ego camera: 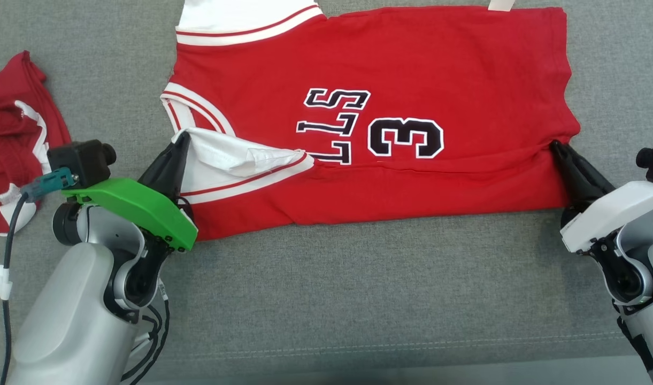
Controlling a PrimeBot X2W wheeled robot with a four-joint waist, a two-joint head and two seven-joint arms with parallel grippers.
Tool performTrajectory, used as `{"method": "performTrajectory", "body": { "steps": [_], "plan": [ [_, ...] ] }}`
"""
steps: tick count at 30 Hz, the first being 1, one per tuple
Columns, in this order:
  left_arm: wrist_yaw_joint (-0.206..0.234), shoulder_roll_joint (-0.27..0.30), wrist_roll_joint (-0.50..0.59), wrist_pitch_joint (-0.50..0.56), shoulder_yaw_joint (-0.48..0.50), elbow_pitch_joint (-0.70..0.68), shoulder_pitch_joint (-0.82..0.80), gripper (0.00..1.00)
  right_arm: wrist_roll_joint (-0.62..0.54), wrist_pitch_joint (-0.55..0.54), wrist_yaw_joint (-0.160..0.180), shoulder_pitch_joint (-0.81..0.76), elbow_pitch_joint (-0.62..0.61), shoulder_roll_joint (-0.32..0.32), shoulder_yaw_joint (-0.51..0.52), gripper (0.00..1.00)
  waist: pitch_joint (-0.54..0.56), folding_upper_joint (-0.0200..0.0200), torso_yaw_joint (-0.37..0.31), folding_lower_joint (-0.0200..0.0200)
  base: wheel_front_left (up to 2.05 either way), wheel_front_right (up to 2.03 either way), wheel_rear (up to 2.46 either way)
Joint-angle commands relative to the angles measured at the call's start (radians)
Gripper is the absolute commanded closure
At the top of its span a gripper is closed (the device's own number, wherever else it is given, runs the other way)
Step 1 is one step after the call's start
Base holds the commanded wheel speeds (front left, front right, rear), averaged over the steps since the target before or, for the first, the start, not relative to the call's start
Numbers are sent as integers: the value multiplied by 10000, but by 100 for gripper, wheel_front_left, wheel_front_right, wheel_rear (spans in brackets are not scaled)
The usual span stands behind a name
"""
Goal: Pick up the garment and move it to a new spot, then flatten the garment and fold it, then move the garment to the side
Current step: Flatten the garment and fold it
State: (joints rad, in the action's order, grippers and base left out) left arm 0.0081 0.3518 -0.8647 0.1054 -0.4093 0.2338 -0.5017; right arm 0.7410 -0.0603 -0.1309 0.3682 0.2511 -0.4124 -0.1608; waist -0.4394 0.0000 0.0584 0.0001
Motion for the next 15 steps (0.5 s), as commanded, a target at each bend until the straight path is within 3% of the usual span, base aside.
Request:
{"method": "performTrajectory", "body": {
  "steps": [1,4,7,11,15],
  "plan": [
    [-61,-74,-53,-131,83,13,13,2,86,159,5,-95,36,-33,37,0,30,0,-8,-1,0,0,0],
    [-62,-154,-38,-471,95,134,304,0,289,567,5,-397,100,14,60,0,165,0,-21,-1,0,0,0],
    [231,-154,201,-1142,311,114,590,0,311,1151,5,-807,-24,146,294,0,335,0,-48,-1,0,0,0],
    [931,-215,576,-2251,671,-122,1233,0,-97,2083,5,-1405,-253,532,871,0,582,0,-130,-1,0,0,0],
    [1685,-33,1357,-3125,783,-501,1875,0,-1217,2847,2,-1858,-562,1174,1639,0,863,0,-183,-1,0,0,0]
  ]
}}
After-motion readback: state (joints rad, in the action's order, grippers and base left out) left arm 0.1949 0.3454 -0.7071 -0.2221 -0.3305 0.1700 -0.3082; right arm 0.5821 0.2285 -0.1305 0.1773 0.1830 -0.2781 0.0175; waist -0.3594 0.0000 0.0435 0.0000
